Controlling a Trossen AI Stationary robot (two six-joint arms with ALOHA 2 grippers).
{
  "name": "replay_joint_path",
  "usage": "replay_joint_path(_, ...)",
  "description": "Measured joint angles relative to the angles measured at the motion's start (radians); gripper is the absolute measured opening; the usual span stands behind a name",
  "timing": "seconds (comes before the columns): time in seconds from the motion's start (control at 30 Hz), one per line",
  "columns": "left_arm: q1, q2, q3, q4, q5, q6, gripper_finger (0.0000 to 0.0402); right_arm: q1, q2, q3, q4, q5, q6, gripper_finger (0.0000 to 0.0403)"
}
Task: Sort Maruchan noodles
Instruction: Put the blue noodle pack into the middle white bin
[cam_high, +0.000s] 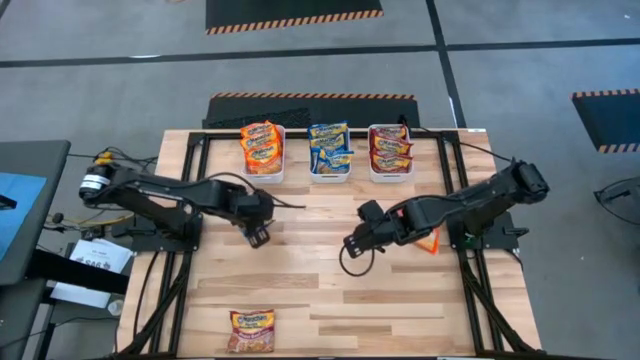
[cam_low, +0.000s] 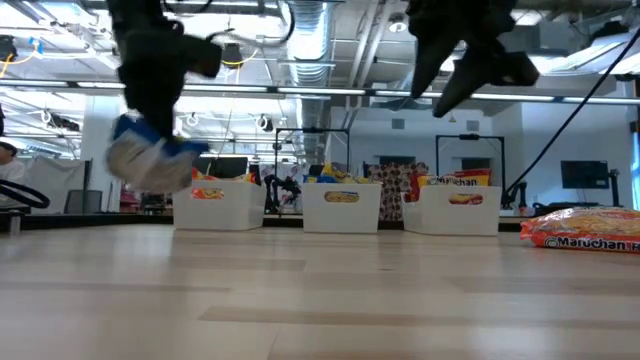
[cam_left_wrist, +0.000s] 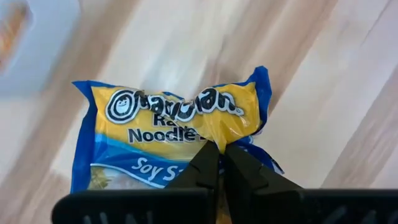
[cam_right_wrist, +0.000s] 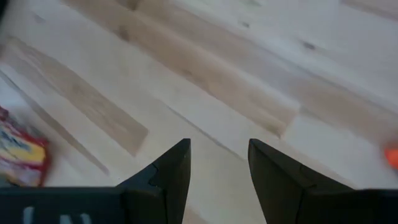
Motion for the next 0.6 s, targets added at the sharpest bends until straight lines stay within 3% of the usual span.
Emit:
replay_joint_path(0.3,0.020,-0.048,0.063,0.197,-0.120,0.074,0.0000,-0.101,0.000,0.057,0.006,0.001,-0.129,0.0182)
replay_joint_path(0.6,0.052,-0.048,0.104,0.313,-0.249,0.257,0.0000,-0.248,0.000,0.178,0.007,-0.002,-0.361,0.0164)
